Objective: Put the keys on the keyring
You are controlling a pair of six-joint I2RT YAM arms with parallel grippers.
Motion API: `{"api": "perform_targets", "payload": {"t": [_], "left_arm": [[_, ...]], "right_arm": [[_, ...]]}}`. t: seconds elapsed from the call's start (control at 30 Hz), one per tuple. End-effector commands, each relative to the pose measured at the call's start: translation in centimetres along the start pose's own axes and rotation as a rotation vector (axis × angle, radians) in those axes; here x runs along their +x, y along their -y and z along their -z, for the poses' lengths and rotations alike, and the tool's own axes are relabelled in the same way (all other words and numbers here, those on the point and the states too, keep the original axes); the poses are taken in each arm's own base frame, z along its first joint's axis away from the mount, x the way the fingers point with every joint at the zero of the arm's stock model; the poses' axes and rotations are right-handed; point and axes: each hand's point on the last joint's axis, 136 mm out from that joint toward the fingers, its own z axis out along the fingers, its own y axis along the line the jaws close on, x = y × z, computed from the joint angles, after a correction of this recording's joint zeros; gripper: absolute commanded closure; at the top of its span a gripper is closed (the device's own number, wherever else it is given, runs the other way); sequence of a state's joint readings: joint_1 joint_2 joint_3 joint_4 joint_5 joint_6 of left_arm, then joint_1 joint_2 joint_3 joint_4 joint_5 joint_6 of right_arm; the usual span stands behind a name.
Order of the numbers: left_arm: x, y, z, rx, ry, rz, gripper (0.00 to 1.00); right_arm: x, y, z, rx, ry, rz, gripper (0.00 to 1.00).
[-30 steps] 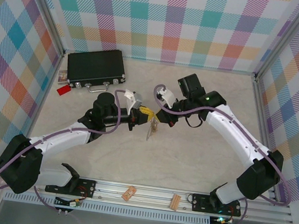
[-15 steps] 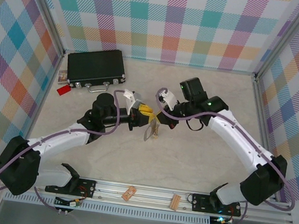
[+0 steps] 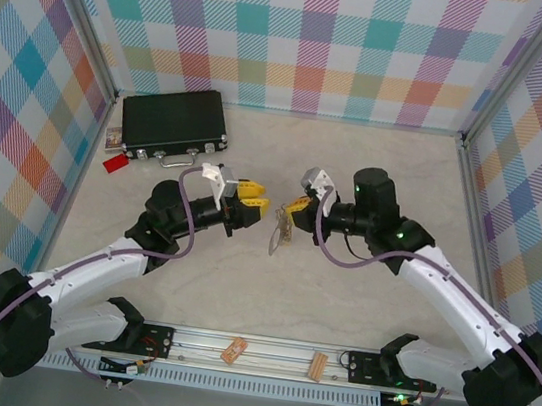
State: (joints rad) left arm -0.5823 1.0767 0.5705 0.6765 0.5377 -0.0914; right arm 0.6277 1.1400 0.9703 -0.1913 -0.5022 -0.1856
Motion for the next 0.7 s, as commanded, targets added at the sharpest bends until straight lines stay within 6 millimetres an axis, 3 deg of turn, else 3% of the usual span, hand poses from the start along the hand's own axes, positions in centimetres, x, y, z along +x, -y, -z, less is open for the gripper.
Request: {"api": "perform_targets", "payload": {"t": [0.0,0.27,0.4,0.5,0.67], "left_arm": [[-0.8,1.1,-0.1,0.049,0.047,0.005,0.63],[-1.0,2.1,-0.7,0.065,0.061,-0.005,0.61],[-1.1,1.5,-0.6,0.017,0.069,-0.030,0.60],[-1.4,0.8,-0.2,-0.036,0.081,-0.054,0.60],[-3.4,0.5,1.7,-0.117,0.161,-0.096,0.60]], "right_arm": [[-4.6,-0.2,1.0,0.002,0.196,0.075,1.00],[-6.4,0.2,1.5,0.005,0.357,0.070,1.00],[-7.0,-0.1,1.6,-0.028,0.392,0.069,1.00],[-7.5,-0.6,1.9,-0.058,0.424,0.073,1.00],[-7.4,-0.8,2.0,-0.086,0.414,0.056,1.00]]}}
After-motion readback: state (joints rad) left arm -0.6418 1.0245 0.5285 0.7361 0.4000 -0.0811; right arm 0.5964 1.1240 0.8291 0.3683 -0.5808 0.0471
